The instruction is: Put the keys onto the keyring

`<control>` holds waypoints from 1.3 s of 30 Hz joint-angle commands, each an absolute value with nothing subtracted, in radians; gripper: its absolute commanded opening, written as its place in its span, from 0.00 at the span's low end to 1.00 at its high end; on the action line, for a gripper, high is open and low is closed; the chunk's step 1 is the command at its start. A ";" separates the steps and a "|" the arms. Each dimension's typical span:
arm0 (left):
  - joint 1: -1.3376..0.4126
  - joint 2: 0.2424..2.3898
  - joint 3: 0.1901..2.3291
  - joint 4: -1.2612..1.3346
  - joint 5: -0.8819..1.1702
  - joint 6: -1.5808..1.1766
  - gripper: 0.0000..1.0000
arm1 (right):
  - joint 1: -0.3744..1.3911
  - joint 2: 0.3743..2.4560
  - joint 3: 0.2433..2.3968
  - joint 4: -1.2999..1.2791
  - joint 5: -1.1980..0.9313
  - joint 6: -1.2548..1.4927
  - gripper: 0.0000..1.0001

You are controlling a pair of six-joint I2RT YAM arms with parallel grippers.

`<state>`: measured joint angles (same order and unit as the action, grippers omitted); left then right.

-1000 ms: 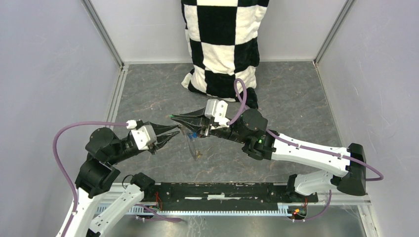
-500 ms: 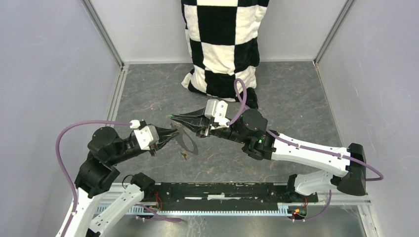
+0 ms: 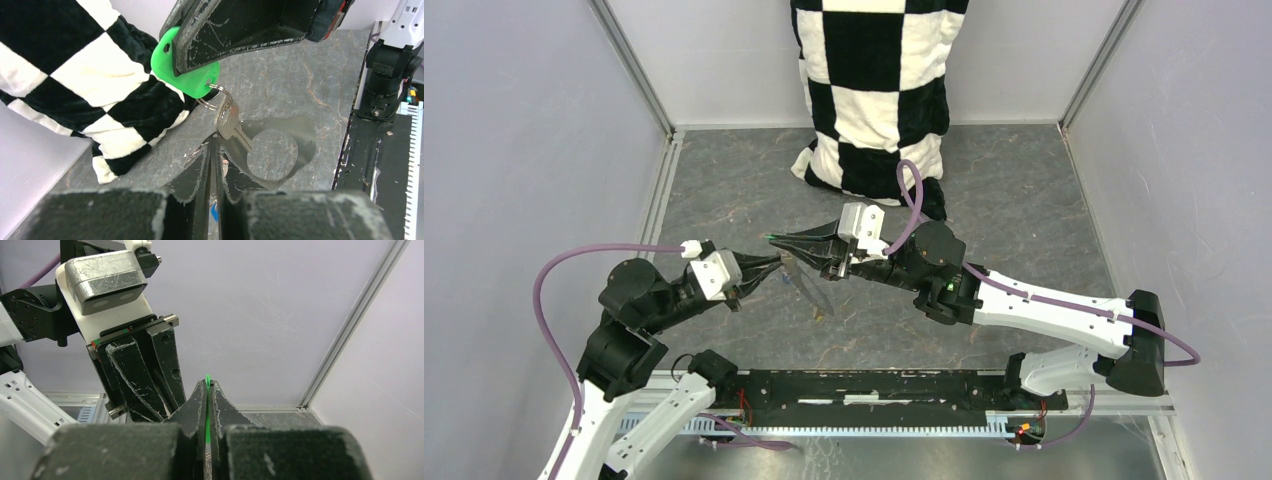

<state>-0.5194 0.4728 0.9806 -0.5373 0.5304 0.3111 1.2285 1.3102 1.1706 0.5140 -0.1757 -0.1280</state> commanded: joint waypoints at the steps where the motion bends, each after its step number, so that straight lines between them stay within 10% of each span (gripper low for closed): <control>1: -0.522 0.482 0.996 -0.477 0.576 0.238 0.13 | 1.233 1.308 1.223 0.574 -0.184 -0.118 0.00; 39: -0.521 0.494 1.014 -0.431 0.660 0.174 0.23 | 1.239 1.339 1.260 0.549 -0.225 -0.100 0.00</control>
<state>-0.5194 0.4908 0.9813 -0.4896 0.6331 0.2279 1.2308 1.3399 1.2095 0.5068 -0.2104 -0.1158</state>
